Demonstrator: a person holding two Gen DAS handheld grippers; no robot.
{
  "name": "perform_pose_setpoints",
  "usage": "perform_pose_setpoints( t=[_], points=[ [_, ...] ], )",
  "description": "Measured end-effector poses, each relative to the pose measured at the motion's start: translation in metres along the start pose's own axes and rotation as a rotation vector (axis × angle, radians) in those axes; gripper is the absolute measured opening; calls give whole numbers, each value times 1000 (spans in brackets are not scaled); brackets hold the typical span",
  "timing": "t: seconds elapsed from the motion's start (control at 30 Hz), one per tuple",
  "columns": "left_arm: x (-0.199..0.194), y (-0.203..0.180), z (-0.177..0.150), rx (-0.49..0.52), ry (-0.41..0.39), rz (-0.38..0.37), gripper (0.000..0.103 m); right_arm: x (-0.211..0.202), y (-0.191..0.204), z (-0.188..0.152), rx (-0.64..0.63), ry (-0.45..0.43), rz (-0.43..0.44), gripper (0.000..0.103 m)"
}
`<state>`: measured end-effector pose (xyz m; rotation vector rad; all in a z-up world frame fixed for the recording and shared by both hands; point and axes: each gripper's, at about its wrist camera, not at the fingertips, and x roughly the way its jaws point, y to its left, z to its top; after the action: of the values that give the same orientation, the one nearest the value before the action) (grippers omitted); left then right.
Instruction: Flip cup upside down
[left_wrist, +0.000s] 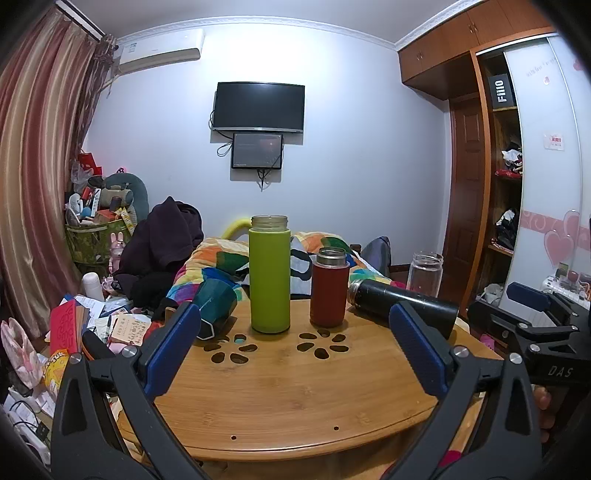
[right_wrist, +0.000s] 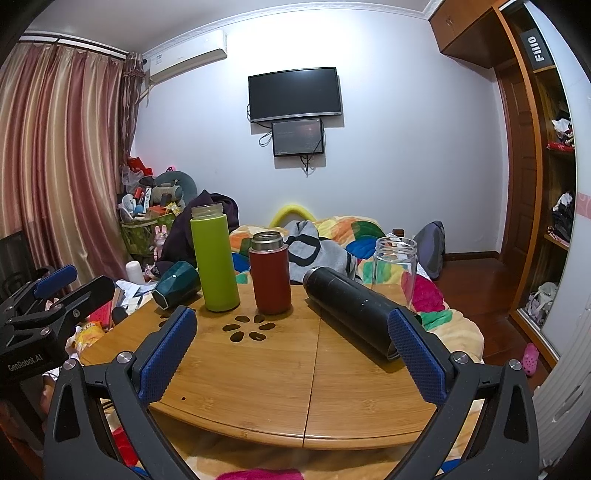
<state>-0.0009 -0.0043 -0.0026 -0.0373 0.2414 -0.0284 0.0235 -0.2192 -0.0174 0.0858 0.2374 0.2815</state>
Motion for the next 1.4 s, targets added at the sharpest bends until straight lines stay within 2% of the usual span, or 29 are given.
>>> perform_pose_setpoints(
  t=[1.1, 1.4],
  points=[
    [3, 2, -4, -8, 9, 11, 103, -2, 2, 1, 8, 2, 12, 103],
    [25, 9, -3, -20, 60, 29, 103, 1, 1, -1, 8, 4, 10, 103]
  ],
)
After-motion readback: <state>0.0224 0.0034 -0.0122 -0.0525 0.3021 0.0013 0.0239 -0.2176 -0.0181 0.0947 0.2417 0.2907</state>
